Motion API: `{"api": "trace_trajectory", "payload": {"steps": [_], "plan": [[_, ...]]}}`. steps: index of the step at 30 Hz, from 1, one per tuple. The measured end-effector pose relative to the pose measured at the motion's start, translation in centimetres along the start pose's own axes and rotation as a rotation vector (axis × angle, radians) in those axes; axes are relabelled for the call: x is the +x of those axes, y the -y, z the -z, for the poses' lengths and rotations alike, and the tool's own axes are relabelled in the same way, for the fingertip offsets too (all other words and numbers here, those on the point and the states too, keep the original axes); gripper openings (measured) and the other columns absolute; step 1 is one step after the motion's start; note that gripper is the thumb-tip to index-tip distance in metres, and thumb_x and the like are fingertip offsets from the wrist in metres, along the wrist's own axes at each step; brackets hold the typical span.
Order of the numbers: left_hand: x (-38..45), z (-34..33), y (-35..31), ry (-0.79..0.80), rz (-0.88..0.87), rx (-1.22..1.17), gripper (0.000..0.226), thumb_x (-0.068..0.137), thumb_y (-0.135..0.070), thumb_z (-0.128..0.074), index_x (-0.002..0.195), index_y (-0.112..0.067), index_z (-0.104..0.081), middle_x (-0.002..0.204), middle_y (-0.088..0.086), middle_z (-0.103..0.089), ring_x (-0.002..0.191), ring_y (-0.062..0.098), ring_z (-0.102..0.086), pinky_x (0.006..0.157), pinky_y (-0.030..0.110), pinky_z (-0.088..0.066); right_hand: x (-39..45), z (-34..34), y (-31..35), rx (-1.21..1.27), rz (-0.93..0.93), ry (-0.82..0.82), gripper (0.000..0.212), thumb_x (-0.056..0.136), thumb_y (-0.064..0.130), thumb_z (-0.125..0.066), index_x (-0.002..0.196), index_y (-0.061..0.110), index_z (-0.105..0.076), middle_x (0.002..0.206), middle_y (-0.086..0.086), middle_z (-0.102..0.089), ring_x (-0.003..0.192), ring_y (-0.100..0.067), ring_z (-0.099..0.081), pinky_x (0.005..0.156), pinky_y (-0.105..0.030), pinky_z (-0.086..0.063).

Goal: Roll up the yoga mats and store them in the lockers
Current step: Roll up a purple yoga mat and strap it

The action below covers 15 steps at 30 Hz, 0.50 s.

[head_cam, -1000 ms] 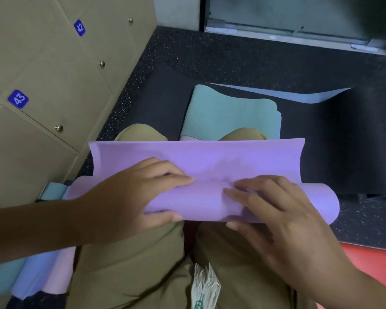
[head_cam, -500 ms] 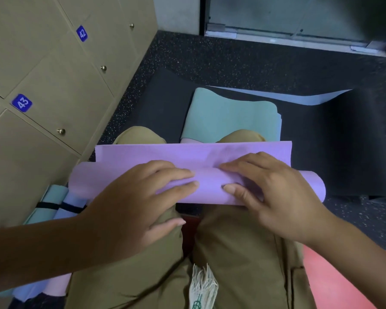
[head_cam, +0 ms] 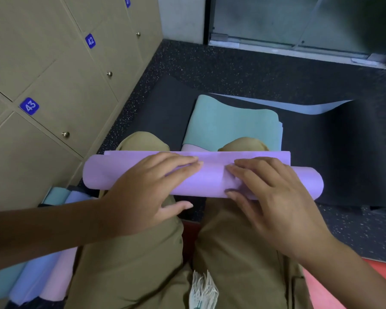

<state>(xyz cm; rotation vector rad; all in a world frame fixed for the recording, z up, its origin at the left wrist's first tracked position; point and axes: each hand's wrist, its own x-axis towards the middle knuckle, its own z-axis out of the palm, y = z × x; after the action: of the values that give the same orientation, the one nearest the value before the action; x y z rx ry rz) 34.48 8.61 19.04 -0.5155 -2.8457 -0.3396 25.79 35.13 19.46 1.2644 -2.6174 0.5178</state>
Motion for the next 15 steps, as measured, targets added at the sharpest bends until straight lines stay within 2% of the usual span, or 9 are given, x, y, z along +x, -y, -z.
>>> {"api": "trace_trajectory", "payload": {"steps": [3, 8, 12, 15], "plan": [[0.7, -0.3, 0.4, -0.001, 0.013, -0.008, 0.071, 0.087, -0.049, -0.071, 0.143, -0.009, -0.057, 0.141, 0.003, -0.060, 0.123, 0.025, -0.058, 0.105, 0.040, -0.045, -0.5, -0.8, 0.3, -0.061, -0.041, -0.031, 0.045, 0.099, 0.036, -0.061, 0.137, 0.012, -0.063, 0.136, -0.009, -0.062, 0.119, -0.037, -0.057, 0.099, -0.052, -0.046], [2.4, -0.5, 1.7, 0.042, 0.032, -0.001, 0.075, 0.088, -0.066, -0.060, 0.141, -0.011, -0.059, 0.131, 0.002, -0.065, 0.111, 0.024, -0.062, 0.093, 0.042, -0.050, 0.2, -1.7, 0.0, -0.058, -0.069, 0.006, 0.064, 0.098, 0.055, -0.054, 0.145, 0.013, -0.055, 0.141, -0.008, -0.059, 0.128, -0.034, -0.053, 0.113, -0.053, -0.036], [3.9, -0.8, 2.3, 0.093, 0.053, 0.054, 0.083, 0.084, -0.077, -0.052, 0.136, -0.012, -0.060, 0.117, 0.002, -0.067, 0.096, 0.026, -0.063, 0.080, 0.045, -0.054, 2.0, -2.0, -1.1, -0.079, -0.058, 0.034, 0.066, 0.098, 0.063, -0.049, 0.142, 0.015, -0.057, 0.133, -0.001, -0.063, 0.119, -0.028, -0.056, 0.107, -0.045, -0.039], [5.0, -0.6, 2.8, 0.156, 0.045, 0.190, 0.091, 0.081, -0.083, -0.042, 0.133, -0.012, -0.059, 0.112, 0.003, -0.068, 0.093, 0.027, -0.062, 0.076, 0.045, -0.053, 3.4, -2.0, -2.0, -0.089, -0.064, 0.078, 0.065, 0.099, 0.067, -0.038, 0.137, 0.018, -0.060, 0.126, 0.001, -0.067, 0.115, -0.026, -0.059, 0.101, -0.042, -0.041]]}}
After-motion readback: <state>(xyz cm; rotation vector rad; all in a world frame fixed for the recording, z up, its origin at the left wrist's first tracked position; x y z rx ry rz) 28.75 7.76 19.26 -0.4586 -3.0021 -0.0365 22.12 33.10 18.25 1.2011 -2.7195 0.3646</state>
